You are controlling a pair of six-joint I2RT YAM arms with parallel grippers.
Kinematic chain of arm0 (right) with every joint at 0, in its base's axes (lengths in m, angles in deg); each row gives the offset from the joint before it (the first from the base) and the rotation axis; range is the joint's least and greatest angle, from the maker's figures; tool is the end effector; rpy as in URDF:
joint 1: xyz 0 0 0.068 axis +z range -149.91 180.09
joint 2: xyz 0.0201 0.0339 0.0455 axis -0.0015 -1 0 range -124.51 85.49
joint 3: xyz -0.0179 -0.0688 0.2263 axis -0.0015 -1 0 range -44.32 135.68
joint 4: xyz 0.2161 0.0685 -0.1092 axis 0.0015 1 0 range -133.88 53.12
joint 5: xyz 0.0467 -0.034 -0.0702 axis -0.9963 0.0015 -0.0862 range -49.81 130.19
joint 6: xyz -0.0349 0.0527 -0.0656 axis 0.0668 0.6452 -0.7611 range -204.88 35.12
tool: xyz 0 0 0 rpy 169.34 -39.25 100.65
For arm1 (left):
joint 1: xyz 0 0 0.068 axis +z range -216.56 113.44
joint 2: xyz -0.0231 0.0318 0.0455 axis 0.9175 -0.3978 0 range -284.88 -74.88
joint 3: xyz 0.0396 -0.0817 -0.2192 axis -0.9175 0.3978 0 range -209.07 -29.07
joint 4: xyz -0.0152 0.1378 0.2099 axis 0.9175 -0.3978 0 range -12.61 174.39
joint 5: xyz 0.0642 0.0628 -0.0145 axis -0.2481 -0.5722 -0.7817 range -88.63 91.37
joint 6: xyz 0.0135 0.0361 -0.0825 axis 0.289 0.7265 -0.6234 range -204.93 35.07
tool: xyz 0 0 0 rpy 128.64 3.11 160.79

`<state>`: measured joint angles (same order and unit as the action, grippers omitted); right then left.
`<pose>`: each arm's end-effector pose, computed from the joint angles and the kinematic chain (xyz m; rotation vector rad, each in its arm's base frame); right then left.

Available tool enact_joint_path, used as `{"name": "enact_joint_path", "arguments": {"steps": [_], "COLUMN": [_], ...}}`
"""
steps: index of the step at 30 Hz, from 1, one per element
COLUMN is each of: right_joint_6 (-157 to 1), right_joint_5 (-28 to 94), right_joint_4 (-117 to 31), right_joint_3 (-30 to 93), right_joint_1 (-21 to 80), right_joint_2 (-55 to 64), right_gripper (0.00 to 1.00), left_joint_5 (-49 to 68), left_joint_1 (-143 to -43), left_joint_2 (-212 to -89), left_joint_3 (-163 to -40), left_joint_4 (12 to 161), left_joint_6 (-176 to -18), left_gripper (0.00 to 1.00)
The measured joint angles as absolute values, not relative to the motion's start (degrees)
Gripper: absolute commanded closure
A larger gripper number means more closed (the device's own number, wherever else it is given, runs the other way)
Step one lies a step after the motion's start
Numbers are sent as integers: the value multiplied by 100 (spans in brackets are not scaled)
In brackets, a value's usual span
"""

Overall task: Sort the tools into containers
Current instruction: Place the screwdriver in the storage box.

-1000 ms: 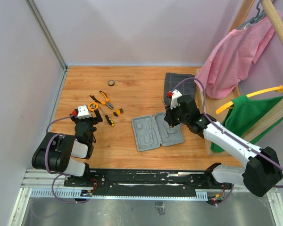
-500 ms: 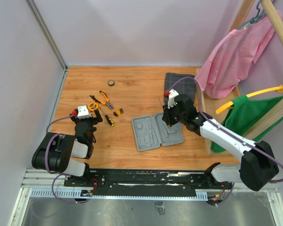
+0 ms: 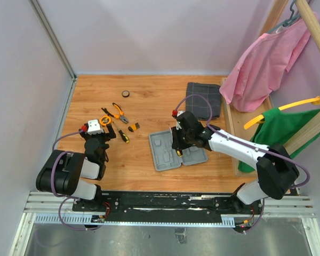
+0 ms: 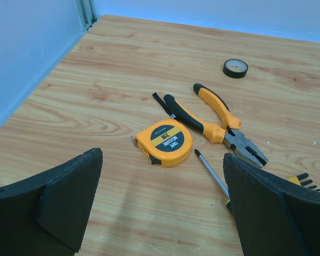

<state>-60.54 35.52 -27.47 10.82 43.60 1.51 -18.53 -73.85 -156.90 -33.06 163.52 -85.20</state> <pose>0.2420 0.2389 0.1684 -0.4503 2.4182 0.6483 0.2480 -0.0039 0.1244 -0.1793 1.5447 0.1650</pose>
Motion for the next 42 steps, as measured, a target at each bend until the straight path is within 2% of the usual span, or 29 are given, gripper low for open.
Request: {"name": "enact_joint_path", "arguments": {"steps": [23,42], "right_joint_6": [-5468,-5451], "right_joint_5": [4046,4094], "right_joint_4": [-2046,-1821], "right_joint_3": [1560,1969], "right_joint_1": [4547,4635], "right_joint_2": [-914,-1320], "right_gripper": [93,82], "left_joint_5": [-1853,-1853], "left_joint_1": [-7385,-7385], "left_joint_2": [-15690,-15690], "left_joint_3": [-3306,-3306], "left_joint_4": [16352,16352], "left_joint_6": [-8520,-8520], "left_gripper": [1,1]}}
